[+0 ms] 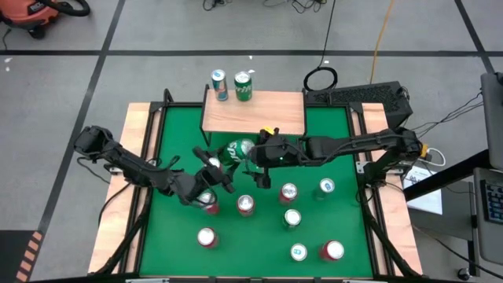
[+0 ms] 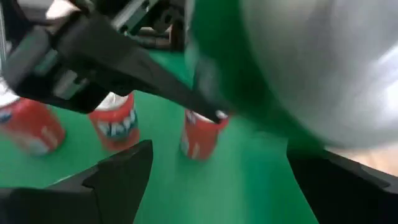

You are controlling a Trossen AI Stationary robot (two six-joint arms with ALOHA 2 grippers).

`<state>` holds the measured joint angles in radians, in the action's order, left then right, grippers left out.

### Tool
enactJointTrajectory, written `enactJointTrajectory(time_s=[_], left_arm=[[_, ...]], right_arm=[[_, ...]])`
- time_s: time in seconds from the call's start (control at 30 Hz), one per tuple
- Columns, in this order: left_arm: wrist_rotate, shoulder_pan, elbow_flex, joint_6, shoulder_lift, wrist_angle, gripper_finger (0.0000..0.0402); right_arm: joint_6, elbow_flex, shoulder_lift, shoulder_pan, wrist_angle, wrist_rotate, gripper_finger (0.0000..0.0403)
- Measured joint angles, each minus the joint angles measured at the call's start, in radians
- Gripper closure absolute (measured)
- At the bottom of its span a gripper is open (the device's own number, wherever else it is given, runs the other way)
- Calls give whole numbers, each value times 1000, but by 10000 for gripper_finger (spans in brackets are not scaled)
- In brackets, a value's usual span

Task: Place canned beverage on shelf
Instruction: Put the green soda can on the shelf aligned with the other green soda can

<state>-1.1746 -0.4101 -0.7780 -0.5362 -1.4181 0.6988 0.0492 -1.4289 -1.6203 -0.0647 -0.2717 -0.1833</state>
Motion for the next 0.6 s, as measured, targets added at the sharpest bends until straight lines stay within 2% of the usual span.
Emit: enactJointTrajectory(time_s=[0.13, 0.2, 0.33, 0.6], left_arm=[[-39, -13, 0, -4, 2, 64, 117], [-62, -13, 0, 0, 2, 83, 117], [-116, -13, 0, 6, 2, 124, 117], [-121, -23, -1, 3, 2, 158, 117]], right_arm=[[6, 84, 0, 0, 246, -3, 48], [-2, 95, 0, 0, 305, -16, 49], [-3, 96, 11, -1, 317, -132, 49], [53, 96, 99, -1, 308, -129, 49]])
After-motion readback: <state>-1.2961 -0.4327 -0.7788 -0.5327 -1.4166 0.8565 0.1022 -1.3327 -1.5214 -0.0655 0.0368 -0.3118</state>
